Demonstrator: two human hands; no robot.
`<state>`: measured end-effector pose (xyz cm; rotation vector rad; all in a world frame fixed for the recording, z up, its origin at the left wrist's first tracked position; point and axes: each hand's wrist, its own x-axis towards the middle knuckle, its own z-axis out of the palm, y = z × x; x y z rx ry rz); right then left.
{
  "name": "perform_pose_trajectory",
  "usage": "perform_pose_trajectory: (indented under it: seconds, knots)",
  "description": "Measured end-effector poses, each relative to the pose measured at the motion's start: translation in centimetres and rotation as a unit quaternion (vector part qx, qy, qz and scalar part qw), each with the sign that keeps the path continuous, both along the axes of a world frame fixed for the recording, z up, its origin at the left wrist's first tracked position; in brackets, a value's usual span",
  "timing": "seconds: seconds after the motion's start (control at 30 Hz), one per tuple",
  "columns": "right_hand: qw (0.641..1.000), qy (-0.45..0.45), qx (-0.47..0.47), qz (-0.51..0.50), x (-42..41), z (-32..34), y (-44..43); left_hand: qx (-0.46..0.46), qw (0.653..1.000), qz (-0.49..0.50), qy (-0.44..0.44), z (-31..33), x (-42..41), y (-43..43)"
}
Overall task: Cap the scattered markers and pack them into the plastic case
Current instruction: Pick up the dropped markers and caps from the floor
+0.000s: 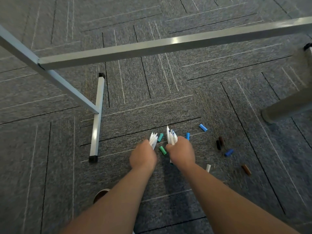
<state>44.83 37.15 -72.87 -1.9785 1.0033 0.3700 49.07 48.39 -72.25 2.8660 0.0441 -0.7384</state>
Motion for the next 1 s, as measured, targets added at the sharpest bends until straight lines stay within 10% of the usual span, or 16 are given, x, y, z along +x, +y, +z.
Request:
perform_pose_trajectory:
  seconds: [0.53, 1.0]
  knots:
    - [0.995, -0.05, 0.076, -0.037, 0.8, 4.7, -0.6, -0.146, 0.973, 0.178, 0.025, 4.6, 1.1, -2.8]
    - [0.979, -0.171, 0.051, -0.095, -6.1, 38.3, -10.3, -0.381, 0.909, 0.14, 0.094, 35.7, -6.0, -10.2]
